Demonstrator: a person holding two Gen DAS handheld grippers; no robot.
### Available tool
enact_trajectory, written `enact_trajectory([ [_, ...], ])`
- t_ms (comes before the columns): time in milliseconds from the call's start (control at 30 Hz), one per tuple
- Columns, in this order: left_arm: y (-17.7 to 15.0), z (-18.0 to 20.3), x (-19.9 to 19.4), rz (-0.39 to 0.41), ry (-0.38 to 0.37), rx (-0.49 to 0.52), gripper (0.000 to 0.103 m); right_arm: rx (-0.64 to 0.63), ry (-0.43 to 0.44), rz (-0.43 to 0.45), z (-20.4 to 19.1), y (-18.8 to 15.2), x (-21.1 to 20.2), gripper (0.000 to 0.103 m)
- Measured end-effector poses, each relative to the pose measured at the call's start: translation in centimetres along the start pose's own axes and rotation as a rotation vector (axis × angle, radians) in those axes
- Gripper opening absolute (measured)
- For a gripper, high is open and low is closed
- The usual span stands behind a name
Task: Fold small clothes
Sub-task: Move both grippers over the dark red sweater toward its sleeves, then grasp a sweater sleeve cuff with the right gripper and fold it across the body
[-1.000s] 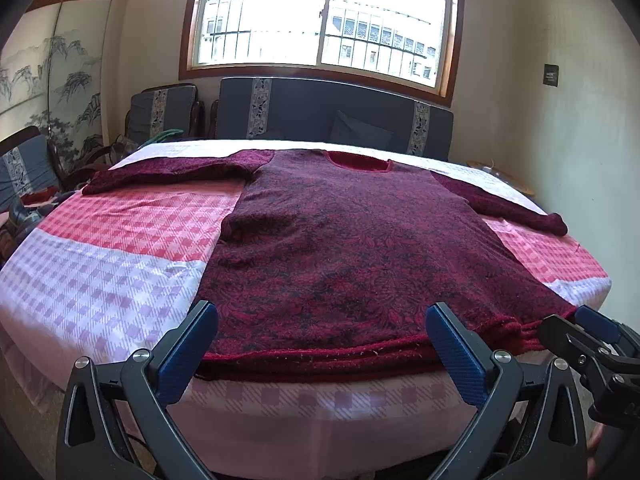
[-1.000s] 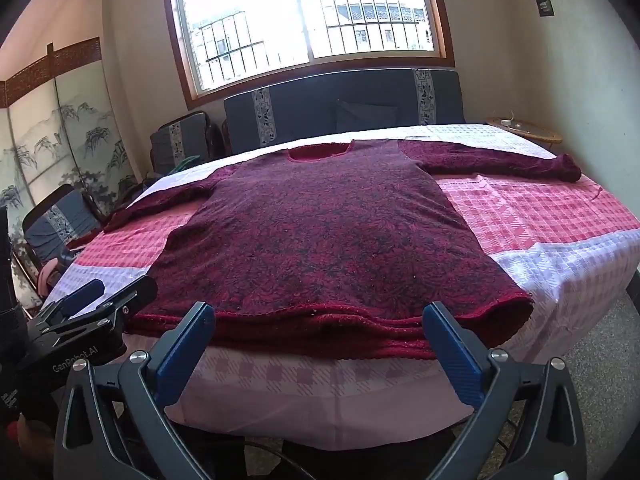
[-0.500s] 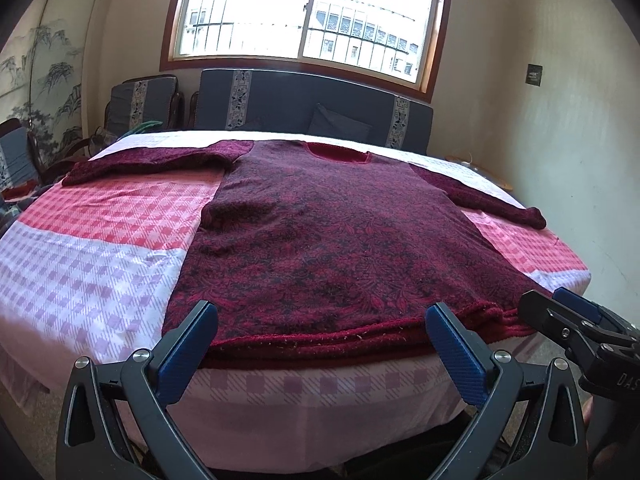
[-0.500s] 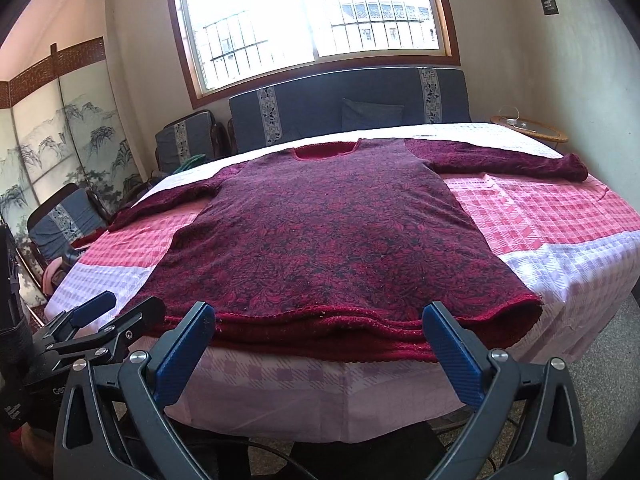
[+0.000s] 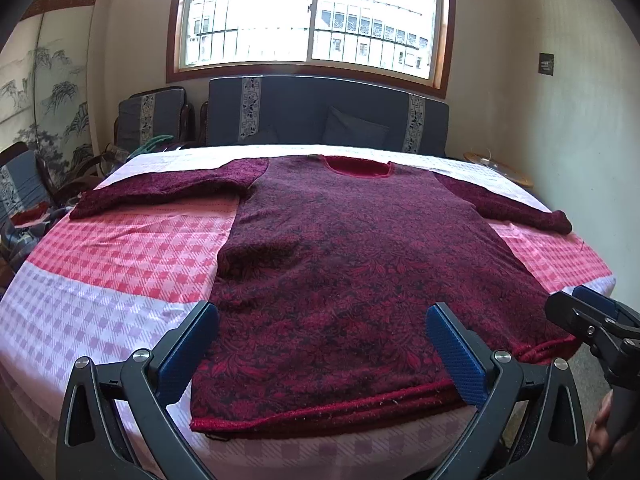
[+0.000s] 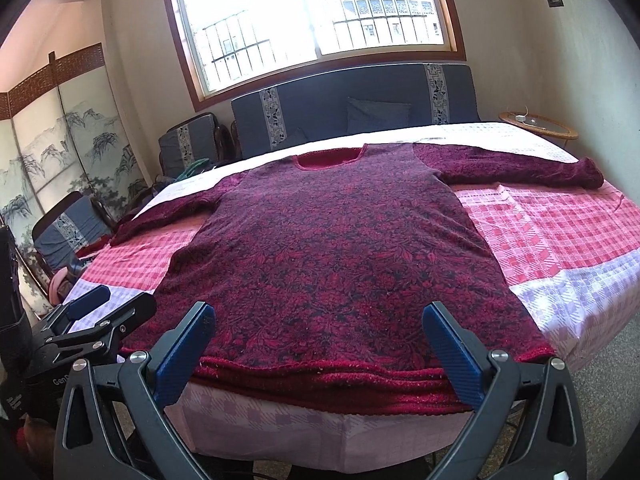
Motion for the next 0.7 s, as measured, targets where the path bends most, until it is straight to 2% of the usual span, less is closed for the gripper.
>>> enact_trajectory([
  [333,4.7,-0.2,3.4,0.039,0.033,0.029,0.103,-0.045,-0.006,0.002,-0.3,3.7,3.0,0.103],
  [700,7.3,0.7,8.5,0.007,0.048,0.046,0.103,-0.064,0.038,-0.030,-0.4,6.2,6.8,0.103],
])
Point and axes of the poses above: each gripper's, at about its wrist camera, not at the fingertips, and x roughly the way its jaws point, z to its right, y to its top, the point moved 7 cm from there along x, roughly the way its jaws point, and after that the axes turned 10 degrees about x, right-handed, at the moved point
